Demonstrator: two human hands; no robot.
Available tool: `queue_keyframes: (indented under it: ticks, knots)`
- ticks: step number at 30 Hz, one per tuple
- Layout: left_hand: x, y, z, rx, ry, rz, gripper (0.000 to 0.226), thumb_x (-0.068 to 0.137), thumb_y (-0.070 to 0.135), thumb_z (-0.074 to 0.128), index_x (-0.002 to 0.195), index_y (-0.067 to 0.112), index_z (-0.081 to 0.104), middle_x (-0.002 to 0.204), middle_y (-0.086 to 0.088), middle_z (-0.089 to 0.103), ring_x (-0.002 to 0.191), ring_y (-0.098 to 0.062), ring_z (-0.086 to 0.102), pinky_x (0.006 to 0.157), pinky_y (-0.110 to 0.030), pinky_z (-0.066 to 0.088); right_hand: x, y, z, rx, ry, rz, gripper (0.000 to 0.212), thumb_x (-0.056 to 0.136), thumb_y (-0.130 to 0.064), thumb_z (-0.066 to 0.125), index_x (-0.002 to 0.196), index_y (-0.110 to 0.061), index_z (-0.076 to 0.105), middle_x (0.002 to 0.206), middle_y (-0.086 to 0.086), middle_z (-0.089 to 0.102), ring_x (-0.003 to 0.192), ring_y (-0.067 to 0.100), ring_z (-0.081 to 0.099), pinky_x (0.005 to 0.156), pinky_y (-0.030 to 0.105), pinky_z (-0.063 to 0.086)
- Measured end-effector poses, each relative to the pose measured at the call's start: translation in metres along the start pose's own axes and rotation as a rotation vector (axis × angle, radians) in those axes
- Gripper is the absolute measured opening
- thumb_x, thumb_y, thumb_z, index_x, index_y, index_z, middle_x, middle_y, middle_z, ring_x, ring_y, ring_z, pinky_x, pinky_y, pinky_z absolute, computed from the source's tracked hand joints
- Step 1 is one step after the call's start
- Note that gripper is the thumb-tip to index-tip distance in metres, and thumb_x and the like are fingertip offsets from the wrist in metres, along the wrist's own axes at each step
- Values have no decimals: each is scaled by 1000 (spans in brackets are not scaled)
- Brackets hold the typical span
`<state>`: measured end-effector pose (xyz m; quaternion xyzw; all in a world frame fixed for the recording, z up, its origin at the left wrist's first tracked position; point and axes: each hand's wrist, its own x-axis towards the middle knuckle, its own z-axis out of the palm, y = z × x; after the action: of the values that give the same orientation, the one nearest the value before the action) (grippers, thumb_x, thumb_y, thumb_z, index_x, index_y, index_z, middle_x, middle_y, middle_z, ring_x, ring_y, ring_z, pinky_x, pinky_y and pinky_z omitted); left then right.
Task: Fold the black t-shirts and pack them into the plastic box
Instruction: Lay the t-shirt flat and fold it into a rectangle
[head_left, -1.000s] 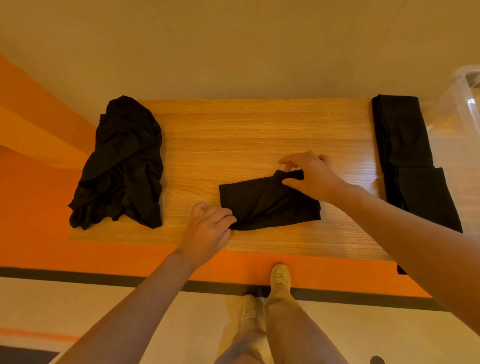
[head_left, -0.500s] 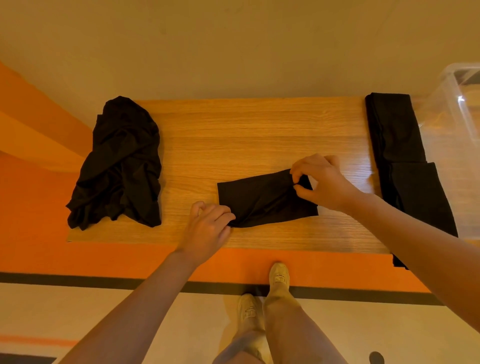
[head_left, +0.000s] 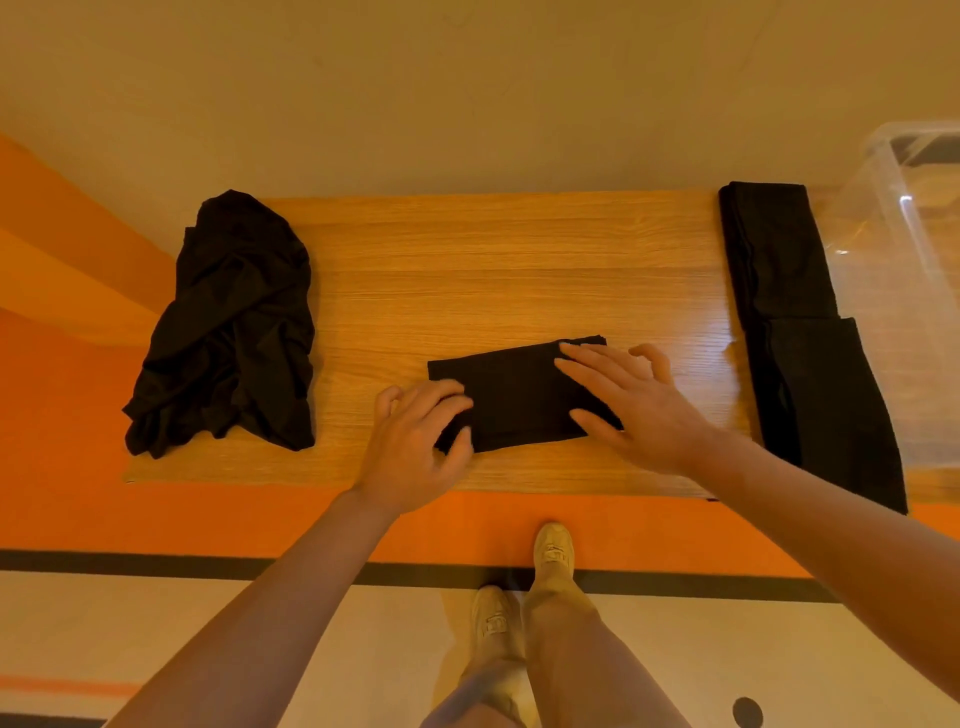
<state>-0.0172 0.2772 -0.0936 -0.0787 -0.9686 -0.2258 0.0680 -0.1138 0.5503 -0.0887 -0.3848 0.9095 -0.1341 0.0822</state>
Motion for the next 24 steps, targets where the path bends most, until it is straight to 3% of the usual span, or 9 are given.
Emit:
queue_keyframes:
  ticks: [2,4,8,11,15,18,24]
  knots:
    - [14,7,5,16,-32,-95,49,97,41,36,136,15,52,147,0,43,136,-15,37,110,-35,19,2,-3,14,6,-50,119,70,95,-61,4,152,-23,20,160,-6,14,147,12,8,117,40,-2]
    - [22,9,15,57,-161,-177,64,97,51,19,151,18,26,159,5,15,147,-12,10,116,-36,7,-1,-1,28,-12,-42,234,81,91,-64,-9,152,-18,20,160,-4,12,147,10,4,117,40,-7]
    - [19,0,35,184,-361,-257,76,88,63,-1,154,25,-4,160,9,-11,146,-12,-15,120,-42,-2,-4,0,31,-78,146,397,65,98,-49,12,141,-12,46,150,2,40,140,17,35,111,47,12]
    - [20,1,34,247,-326,-256,74,90,62,1,154,25,-2,161,8,-11,146,-13,-19,115,-44,-12,8,0,19,-89,267,414,56,100,-41,21,136,-11,52,144,4,49,130,21,47,104,46,18]
    - [45,12,30,217,-224,-176,68,95,58,8,154,26,2,161,6,-8,147,-12,-15,116,-43,-9,29,-4,23,-101,119,374,64,99,-48,12,152,-14,23,159,2,18,147,17,15,116,44,1]
    - [54,16,42,208,-334,-166,71,93,64,5,153,27,-8,160,6,-15,145,-10,-21,118,-41,-11,24,1,39,-109,18,390,72,94,-57,2,154,-17,5,161,-1,2,147,11,-6,119,38,-7]
    - [46,8,52,282,-349,-171,78,90,68,2,153,24,-9,161,3,-14,145,-12,-21,119,-44,-8,10,9,43,-158,28,477,78,93,-62,1,154,-13,1,162,2,-2,148,14,-10,118,48,-8]
